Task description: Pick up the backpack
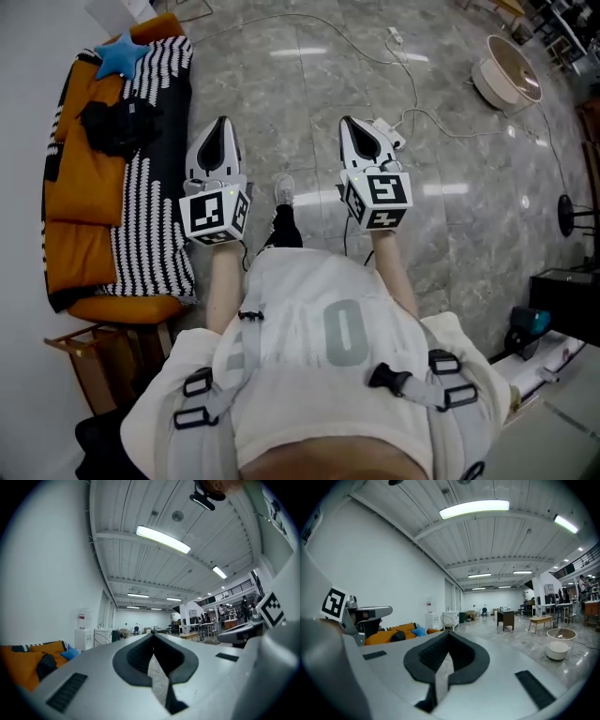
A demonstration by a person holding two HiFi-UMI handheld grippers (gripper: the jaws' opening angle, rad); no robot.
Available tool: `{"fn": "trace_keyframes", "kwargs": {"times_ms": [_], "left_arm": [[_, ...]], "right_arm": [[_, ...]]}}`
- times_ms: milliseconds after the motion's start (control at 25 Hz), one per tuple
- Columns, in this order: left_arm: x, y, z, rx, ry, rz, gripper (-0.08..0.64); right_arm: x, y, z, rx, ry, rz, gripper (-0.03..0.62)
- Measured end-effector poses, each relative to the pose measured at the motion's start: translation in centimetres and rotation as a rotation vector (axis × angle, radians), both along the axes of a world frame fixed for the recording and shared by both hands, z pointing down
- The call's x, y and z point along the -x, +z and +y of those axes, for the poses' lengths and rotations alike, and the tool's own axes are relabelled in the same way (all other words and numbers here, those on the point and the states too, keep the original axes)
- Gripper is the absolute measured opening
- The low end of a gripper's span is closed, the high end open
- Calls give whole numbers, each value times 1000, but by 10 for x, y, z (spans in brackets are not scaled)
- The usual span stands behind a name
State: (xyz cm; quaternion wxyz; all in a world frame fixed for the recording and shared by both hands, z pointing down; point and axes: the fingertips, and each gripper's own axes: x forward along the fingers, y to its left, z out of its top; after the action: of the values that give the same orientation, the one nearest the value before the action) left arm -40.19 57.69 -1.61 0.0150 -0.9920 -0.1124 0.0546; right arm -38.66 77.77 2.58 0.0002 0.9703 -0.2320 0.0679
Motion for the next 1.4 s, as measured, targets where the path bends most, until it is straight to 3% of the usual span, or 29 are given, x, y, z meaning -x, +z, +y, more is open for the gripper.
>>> {"fn": "trace_keyframes", "kwargs": {"times_ms": [160,400,600,880,1200,1400], "left_arm": [[-86,6,-24,-5,27,-50,20],[-213,4,-49,-35,77,-42,20],[-296,7,-85,0,65,-55,20],[-346,19,-129,36,21,-76,20],[-361,11,-161,65,-69,-44,20],[-364,6,-186,33,-156,-21,20]], "right_arm": [[-74,3,-34,-19,-8,-44,6],[-190,12,-67,6,-9,-112,6],[-267,20,-97,18,-10,-161,6],[-318,29,-147,54,-67,-193,6],[-349,28,-179,66,-158,-199,6],[-382,24,-215,59,-253,-161,6]]}}
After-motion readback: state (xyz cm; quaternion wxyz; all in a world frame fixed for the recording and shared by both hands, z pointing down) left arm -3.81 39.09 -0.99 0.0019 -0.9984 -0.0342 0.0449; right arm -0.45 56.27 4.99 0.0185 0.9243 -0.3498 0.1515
